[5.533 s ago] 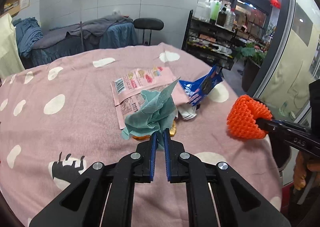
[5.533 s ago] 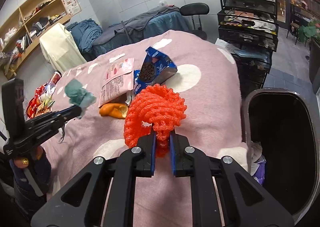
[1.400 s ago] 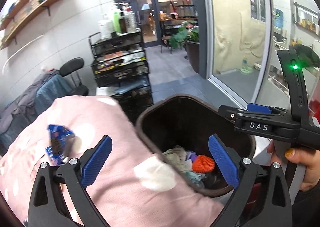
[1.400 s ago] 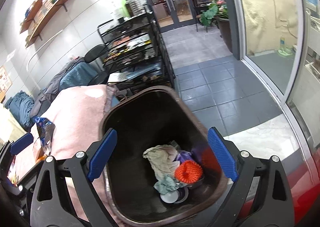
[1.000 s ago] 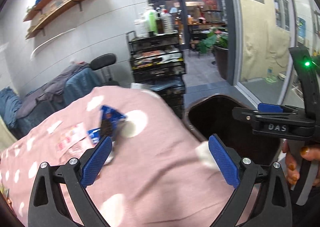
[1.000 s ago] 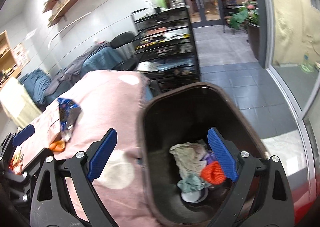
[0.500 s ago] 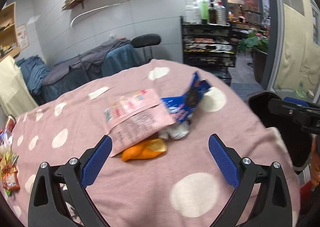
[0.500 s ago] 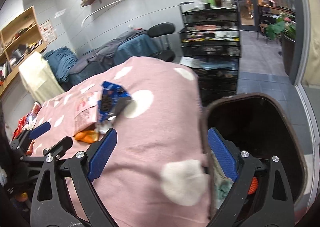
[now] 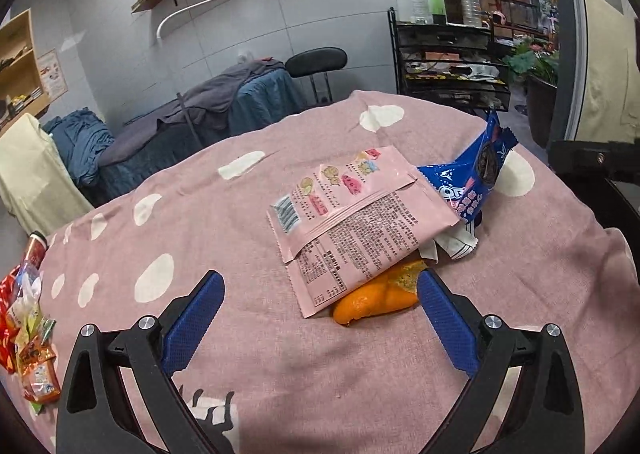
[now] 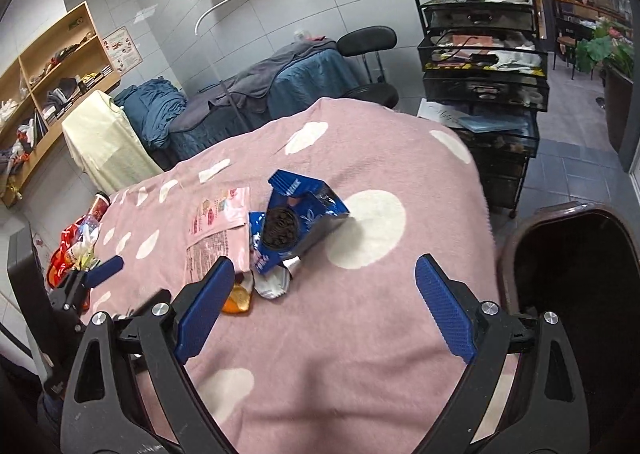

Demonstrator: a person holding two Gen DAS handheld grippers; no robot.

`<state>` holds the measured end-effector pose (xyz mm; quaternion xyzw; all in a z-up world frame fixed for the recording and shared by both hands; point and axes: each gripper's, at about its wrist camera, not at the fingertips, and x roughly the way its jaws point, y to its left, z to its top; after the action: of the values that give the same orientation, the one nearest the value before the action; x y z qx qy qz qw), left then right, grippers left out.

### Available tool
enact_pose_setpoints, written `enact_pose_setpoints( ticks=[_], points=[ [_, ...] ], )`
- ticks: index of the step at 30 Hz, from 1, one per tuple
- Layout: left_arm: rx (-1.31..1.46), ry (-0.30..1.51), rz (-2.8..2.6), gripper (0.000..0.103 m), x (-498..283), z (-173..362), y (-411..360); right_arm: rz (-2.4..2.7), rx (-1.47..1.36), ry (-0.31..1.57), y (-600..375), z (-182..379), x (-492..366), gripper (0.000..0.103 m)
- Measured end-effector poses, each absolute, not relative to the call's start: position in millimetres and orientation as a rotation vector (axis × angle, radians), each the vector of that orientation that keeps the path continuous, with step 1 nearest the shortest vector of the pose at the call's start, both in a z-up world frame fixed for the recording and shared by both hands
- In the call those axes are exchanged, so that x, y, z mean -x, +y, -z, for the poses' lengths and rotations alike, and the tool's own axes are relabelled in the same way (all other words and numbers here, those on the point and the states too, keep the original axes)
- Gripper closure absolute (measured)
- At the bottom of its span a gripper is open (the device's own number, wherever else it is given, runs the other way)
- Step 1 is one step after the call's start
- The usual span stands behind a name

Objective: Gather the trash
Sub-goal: 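Grasp the pink snack bag with the left tool while the right tool grasps the blue Oreo wrapper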

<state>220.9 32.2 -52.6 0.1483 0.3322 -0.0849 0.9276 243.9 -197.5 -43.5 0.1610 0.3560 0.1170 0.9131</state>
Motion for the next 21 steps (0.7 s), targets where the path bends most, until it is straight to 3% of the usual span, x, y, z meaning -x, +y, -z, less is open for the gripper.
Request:
enact_pose_setpoints(
  ticks=[12, 13, 16, 19, 21],
  points=[
    [-0.504, 0.753, 0.195, 0.007, -263, 77, -12, -0.236, -0.341, 0.796, -170, 55, -301, 0.014],
    [-0.499, 0.758, 0.194, 0.013, -265, 77, -12, -0.232, -0.341, 0.802, -170, 56, -303, 0.016],
    [-0.452, 0.783, 0.195, 0.040, -269, 76, -4, -0.227, -0.326, 0.835, -164, 62, -313, 0.033],
    [-0.352, 0.804, 0.219, 0.061, -269, 72, 9, -0.244, -0.321, 0.847, -162, 68, -316, 0.055],
    [-0.290, 0.819, 0.219, 0.074, -270, 70, 18, -0.257, -0.315, 0.855, -162, 69, -316, 0.075]
  ],
)
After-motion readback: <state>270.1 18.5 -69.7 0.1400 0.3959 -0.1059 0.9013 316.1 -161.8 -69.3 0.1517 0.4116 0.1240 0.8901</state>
